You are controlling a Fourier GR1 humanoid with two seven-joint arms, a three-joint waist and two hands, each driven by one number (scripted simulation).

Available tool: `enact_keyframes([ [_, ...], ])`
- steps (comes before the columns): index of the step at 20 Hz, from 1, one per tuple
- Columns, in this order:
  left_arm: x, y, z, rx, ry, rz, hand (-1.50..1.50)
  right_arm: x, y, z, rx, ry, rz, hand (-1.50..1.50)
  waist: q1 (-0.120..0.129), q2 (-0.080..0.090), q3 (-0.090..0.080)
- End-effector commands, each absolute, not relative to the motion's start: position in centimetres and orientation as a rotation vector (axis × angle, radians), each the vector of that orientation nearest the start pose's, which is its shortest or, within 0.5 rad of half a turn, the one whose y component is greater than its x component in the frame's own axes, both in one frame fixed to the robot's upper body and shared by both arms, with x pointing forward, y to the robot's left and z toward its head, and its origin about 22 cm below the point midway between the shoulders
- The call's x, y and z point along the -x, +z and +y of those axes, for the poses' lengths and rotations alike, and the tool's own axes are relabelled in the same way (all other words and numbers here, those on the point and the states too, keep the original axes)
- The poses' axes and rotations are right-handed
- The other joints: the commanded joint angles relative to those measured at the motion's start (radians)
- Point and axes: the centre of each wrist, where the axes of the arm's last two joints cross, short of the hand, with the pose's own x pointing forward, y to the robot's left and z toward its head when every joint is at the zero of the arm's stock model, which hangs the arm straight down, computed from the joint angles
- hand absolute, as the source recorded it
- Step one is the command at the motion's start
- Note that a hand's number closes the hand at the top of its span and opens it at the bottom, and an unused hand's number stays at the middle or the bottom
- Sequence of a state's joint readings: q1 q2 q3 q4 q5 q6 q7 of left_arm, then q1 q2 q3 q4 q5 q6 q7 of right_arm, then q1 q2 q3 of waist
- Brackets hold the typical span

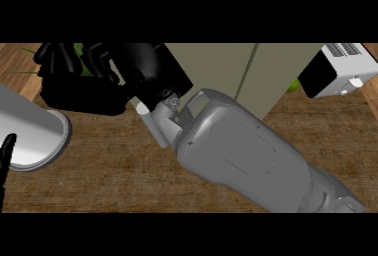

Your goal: Pick up the wine, place it into the cabinet and close the cabinet

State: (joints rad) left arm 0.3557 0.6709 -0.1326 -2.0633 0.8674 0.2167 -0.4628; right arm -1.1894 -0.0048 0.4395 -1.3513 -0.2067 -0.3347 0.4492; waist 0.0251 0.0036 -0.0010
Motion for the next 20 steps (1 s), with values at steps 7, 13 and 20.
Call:
enact_keyframes([
  [7, -15.4, 9.7, 29.9, 0.194, 0.232, -1.950, -1.50, -37.8, 24.3, -0.8, -0.299, 0.568, -1.839, 1.50, 0.003, 0.002, 0.001],
  [13, -16.1, 9.7, 31.2, 0.190, 0.210, -1.943, -1.50, -40.0, 23.9, -3.5, -0.179, 0.593, -1.871, 1.50, 0.008, 0.007, 0.000],
  [20, -17.0, 9.8, 30.8, 0.196, 0.240, -1.959, -1.50, -40.7, 22.8, -4.4, -0.128, 0.614, -1.895, 1.50, 0.007, 0.011, -0.001],
])
